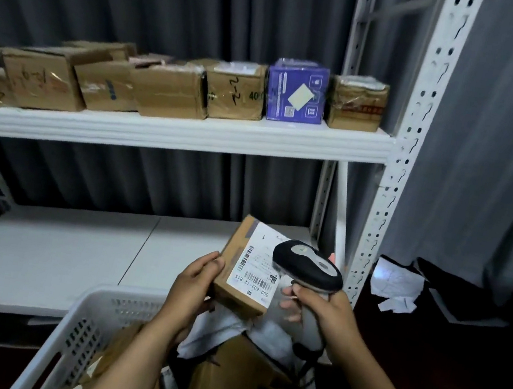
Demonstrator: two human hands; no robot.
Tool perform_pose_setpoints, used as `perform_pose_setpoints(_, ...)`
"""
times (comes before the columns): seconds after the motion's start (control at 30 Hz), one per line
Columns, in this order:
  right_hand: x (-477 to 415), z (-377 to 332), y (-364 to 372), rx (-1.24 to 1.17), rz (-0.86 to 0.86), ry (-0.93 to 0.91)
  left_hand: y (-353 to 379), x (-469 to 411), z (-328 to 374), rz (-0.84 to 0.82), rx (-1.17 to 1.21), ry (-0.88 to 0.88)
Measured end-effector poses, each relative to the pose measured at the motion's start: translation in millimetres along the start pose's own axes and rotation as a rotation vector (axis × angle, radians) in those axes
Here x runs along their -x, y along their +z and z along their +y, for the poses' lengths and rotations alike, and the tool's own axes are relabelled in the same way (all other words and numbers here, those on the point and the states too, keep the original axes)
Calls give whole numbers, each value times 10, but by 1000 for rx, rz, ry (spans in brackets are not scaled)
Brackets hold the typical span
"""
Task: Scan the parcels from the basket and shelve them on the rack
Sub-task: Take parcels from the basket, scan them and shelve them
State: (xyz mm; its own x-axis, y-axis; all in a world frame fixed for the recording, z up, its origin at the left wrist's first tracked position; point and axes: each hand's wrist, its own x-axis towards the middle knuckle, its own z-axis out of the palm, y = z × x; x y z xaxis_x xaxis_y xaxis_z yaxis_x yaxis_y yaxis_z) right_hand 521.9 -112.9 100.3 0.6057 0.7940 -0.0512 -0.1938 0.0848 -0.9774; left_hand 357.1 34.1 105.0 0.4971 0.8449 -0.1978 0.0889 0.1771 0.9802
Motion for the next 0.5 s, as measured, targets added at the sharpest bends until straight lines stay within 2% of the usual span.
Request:
perform_pose_setpoints(0.2,112,-550,92,-86,67,-180,269,67,648,-150,97,43)
perform_pose_setpoints(0.37,136,-1254,165,-77,129,-387,437,110,1349,-222,68,194)
perform_pose_setpoints(0.5,49,-1856,187,-66,140,-475,592,111,1913,-289,48,270)
